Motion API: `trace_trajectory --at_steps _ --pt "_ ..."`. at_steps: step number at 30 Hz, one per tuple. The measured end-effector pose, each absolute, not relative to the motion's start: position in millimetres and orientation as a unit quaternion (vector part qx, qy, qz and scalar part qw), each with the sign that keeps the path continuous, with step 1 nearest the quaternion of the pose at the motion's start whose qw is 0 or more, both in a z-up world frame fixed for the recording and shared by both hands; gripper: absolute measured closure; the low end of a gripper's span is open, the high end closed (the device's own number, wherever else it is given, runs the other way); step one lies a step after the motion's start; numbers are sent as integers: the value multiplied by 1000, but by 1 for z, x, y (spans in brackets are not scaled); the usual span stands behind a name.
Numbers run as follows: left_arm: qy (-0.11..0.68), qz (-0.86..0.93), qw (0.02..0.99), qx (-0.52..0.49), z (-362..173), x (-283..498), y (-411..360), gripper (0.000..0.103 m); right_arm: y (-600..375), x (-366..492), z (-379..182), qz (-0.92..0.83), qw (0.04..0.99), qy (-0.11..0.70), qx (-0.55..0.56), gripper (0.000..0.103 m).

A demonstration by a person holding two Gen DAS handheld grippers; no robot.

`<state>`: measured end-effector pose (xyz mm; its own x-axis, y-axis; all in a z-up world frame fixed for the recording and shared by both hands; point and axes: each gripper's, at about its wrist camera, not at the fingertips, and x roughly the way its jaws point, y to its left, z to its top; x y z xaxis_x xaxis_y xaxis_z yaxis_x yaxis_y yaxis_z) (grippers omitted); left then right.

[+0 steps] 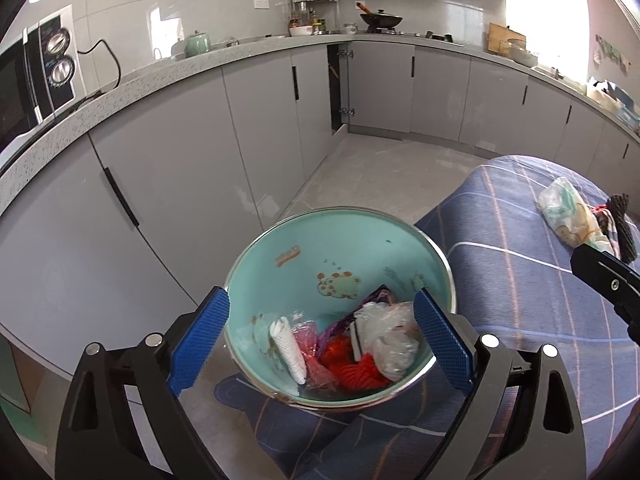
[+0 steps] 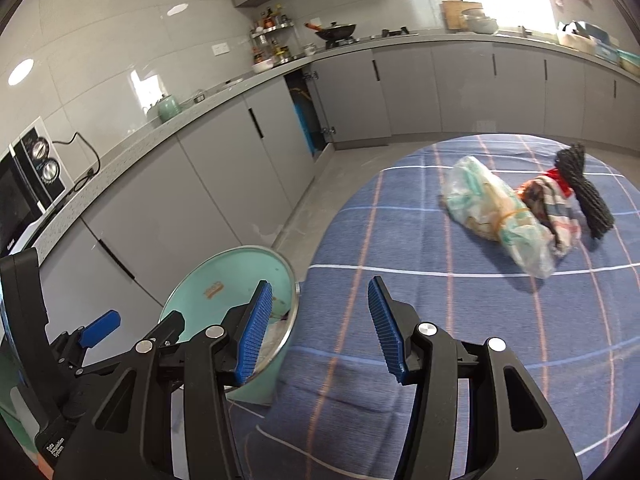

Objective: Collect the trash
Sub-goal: 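Open both grippers to drop the sponge and clear bag into the bucket, then move both open grippers back toward the remaining trash on the table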

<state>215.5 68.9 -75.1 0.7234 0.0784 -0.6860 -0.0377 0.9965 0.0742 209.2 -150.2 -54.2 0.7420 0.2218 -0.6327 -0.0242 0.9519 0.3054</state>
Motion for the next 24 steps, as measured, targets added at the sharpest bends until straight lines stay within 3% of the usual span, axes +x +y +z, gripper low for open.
trace_trajectory --at_steps 24 --pt "360 -62 928 75 -65 200 -47 6 -283 158 -62 -48 921 336 191 52"
